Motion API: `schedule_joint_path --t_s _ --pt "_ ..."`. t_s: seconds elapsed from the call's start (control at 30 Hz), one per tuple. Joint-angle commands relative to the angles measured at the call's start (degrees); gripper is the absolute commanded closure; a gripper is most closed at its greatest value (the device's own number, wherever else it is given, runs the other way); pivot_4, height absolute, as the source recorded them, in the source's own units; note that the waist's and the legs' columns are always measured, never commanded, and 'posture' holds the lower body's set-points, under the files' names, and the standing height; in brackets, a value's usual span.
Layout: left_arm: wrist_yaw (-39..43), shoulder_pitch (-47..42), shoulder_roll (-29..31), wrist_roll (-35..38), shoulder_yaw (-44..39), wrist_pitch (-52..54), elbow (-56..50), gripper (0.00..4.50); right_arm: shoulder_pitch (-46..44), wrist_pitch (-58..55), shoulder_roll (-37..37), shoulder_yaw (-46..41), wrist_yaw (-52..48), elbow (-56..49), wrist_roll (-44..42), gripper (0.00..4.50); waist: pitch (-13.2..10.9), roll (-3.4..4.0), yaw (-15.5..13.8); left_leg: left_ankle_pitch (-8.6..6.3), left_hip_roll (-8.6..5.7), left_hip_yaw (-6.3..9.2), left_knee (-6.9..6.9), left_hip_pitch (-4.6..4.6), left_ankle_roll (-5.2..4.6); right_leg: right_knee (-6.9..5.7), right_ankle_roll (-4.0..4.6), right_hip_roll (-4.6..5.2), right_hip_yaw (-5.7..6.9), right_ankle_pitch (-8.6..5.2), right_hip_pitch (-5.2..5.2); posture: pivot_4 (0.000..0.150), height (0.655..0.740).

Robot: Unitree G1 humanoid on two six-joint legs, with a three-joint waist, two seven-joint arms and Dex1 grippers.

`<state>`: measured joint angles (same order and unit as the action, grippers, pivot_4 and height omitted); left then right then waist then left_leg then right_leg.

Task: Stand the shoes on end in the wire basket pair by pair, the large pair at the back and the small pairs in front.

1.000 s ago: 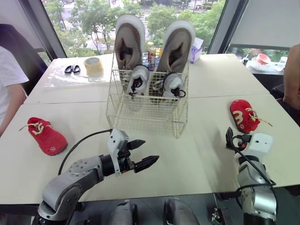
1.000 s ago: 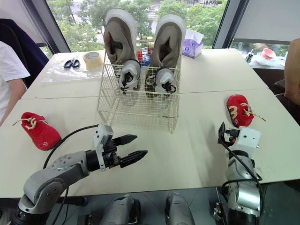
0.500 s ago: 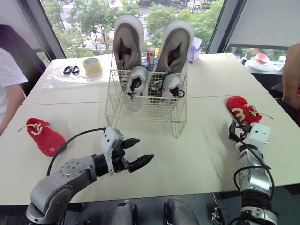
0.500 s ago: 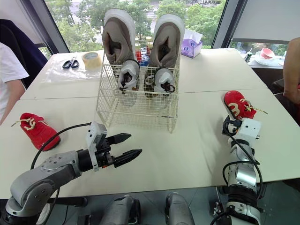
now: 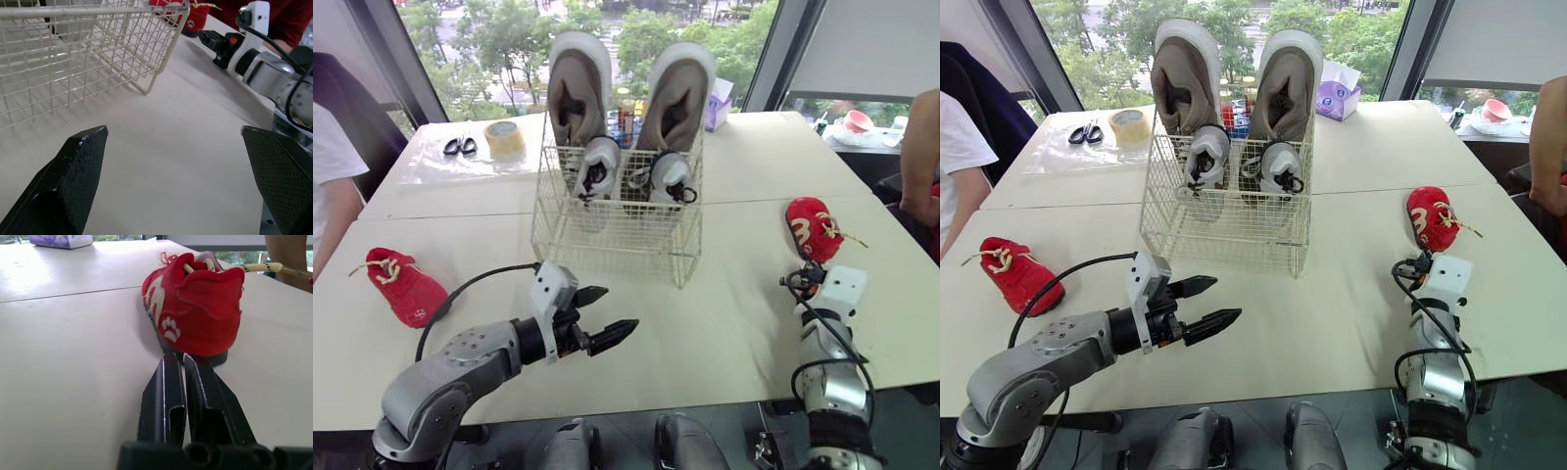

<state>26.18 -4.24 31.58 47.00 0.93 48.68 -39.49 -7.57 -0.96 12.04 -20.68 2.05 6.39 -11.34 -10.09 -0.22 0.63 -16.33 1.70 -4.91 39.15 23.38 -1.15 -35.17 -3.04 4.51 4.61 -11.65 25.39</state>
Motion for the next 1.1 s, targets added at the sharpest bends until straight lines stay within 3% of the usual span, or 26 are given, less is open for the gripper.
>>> schedule_joint_path --t_s 0.03,0.13,0.2,0.27,0.47,0.73,1.1 --pt "0.24 -0.66 0.49 1.63 -0.89 0.50 -1.73 0.00 3.02 -2.15 -1.57 1.01 1.60 -9.41 0.45 4.45 0.00 0.00 0.02 0.00 0.00 0.01 0.00 0.00 0.00 0.00 0.00 0.00 0.00 0.00 0.00 0.150 0.7400" --pt "0.45 -0.73 0.84 2.27 -1.11 0.89 -1.71 0.00 6.51 -4.05 -2.84 2.63 2.51 -15.55 1.93 4.45 0.00 0.00 0.03 0.00 0.00 0.01 0.00 0.00 0.01 0.00 -0.01 0.01 0.01 -0.01 0.01 0.150 0.7400" --pt "1.01 -0.74 1.48 2.53 -1.37 1.03 -1.52 0.00 8.83 -4.13 -3.05 3.28 3.94 -19.49 4.57 3.90 0.00 0.01 -0.03 0.00 -0.01 0.00 0.00 0.00 0.01 0.00 0.00 0.03 0.00 -0.02 0.02 0.150 0.7400" --pt "1.86 -0.65 2.11 2.44 -1.39 0.79 -0.98 0.00 9.72 -3.95 -2.69 2.94 4.71 -22.17 5.95 3.10 0.00 0.02 0.01 0.00 -0.01 0.02 0.00 0.00 0.02 0.00 0.00 0.03 0.01 -0.02 0.02 0.150 0.7400" --pt "4.24 0.33 2.58 0.88 -0.40 -0.73 0.28 0.00 5.84 -5.60 1.02 0.35 2.79 -21.03 4.03 0.06 -0.01 0.02 0.09 -0.01 -0.01 0.00 0.00 0.00 0.03 0.02 -0.11 0.03 0.01 -0.10 0.02 0.150 0.7400" --pt "7.36 3.15 2.70 -2.83 -0.14 -4.53 2.35 0.00 -1.97 -6.01 7.22 -4.67 -1.55 -8.03 -0.31 0.06 -0.01 0.02 0.00 0.00 -0.03 -0.01 -0.01 0.00 0.02 0.03 0.02 0.03 0.00 -0.03 0.02 0.150 0.7400" --pt "6.08 1.11 2.38 -3.99 0.15 -3.44 2.12 0.00 -19.21 0.30 15.06 -4.71 -12.62 23.06 -2.83 0.06 -0.02 0.03 0.15 0.01 -0.03 -0.02 -0.01 -0.01 0.00 0.01 0.01 -0.01 -0.01 -0.01 0.00 0.150 0.7400"
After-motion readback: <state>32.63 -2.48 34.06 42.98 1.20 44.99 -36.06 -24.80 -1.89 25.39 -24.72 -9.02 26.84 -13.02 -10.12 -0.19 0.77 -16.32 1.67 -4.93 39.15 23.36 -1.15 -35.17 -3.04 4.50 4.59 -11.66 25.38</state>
